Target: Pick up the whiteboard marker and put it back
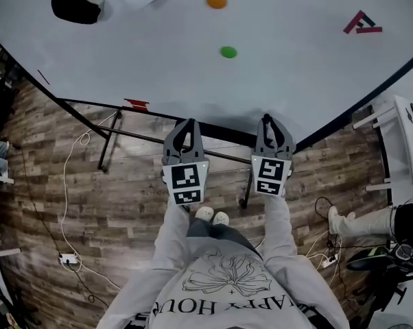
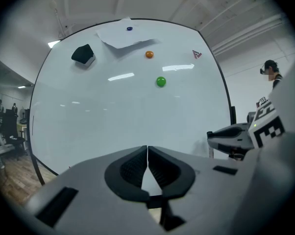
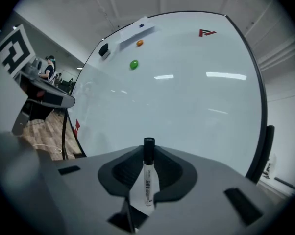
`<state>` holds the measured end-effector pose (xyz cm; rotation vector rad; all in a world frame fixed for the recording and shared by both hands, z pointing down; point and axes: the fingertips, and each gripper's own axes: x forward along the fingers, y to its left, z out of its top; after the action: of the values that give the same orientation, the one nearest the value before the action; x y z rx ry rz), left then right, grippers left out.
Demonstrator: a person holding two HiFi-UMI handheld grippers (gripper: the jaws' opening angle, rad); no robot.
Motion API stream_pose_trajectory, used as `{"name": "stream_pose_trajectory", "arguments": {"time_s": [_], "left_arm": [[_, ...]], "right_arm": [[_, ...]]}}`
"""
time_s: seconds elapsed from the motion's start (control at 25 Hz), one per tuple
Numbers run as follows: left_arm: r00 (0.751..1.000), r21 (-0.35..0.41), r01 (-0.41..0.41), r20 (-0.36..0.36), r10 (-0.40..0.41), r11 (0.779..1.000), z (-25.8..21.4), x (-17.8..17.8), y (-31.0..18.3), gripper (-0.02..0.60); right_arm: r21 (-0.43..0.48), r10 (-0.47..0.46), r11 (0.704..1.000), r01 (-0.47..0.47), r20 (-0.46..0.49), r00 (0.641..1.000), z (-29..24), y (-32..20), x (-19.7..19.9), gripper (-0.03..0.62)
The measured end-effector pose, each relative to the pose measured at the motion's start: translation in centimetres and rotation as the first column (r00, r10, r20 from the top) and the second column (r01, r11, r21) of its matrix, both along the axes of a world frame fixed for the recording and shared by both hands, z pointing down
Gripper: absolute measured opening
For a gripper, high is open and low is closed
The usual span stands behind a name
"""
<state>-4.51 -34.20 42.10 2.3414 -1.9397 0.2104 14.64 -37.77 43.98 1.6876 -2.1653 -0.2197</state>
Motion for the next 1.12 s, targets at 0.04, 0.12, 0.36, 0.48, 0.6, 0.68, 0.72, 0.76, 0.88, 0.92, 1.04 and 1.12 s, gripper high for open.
{"name": "stream_pose_trajectory", "arguments": {"time_s": [0.04,0.12,0.36,0.48,0.6,0.68,0.72,0.76,0.88,0.92,1.04,1.12], "left_arm": [[1.0,-0.004,0.006,0.001,-0.006,1.0,0.2,-0.3,0.0,0.008],[1.0,-0.014,0.02,0.002,-0.02,1.0,0.6,-1.0,0.0,0.008],[0.998,-0.041,0.066,0.002,-0.066,0.997,2.0,-3.3,0.2,0.008],[0.996,-0.058,0.088,0.001,-0.089,0.994,2.8,-4.4,0.3,0.008],[0.995,-0.072,0.105,0.001,-0.105,0.992,3.5,-5.3,0.4,0.008],[0.994,-0.08,0.111,0.003,-0.111,0.991,3.9,-5.5,0.5,0.008],[0.994,-0.084,0.113,0.004,-0.113,0.99,4.1,-5.6,0.6,0.008],[0.993,-0.087,0.116,0.006,-0.116,0.989,4.3,-5.7,0.7,0.008],[0.993,-0.095,0.122,0.007,-0.122,0.988,4.6,-5.9,0.8,0.008],[0.992,-0.098,0.124,0.007,-0.124,0.987,4.7,-6.0,0.9,0.009],[0.992,-0.104,0.129,0.008,-0.128,0.986,4.9,-6.1,1.1,0.008],[0.991,-0.107,0.131,0.009,-0.131,0.986,5.1,-6.2,1.2,0.008]], "right_arm": [[-0.009,-0.014,1.0,0.014,-0.023,1.0,0.5,-0.1,-0.5,0.064],[-0.029,-0.044,0.999,0.043,-0.069,0.997,1.7,-0.4,-1.7,0.064],[-0.1,-0.174,0.984,0.15,-0.303,0.937,6.2,-0.9,-5.5,0.063],[-0.141,-0.229,0.972,0.188,-0.384,0.895,8.6,-1.0,-7.0,0.064],[-0.18,-0.271,0.96,0.213,-0.415,0.869,10.7,-1.1,-8.1,0.064],[-0.208,-0.295,0.952,0.225,-0.432,0.852,12.1,-1.2,-8.5,0.064],[-0.221,-0.307,0.948,0.229,-0.44,0.844,12.7,-1.2,-8.7,0.064],[-0.233,-0.317,0.944,0.234,-0.448,0.836,13.4,-1.2,-8.8,0.064],[-0.258,-0.342,0.935,0.243,-0.479,0.809,14.8,-1.4,-9.2,0.064],[-0.262,-0.348,0.933,0.245,-0.493,0.798,15.2,-1.5,-9.4,0.064],[-0.27,-0.368,0.927,0.26,-0.531,0.763,16.2,-1.6,-9.9,0.066],[-0.283,-0.388,0.919,0.273,-0.54,0.747,17.0,-1.5,-10.3,0.067]]}}
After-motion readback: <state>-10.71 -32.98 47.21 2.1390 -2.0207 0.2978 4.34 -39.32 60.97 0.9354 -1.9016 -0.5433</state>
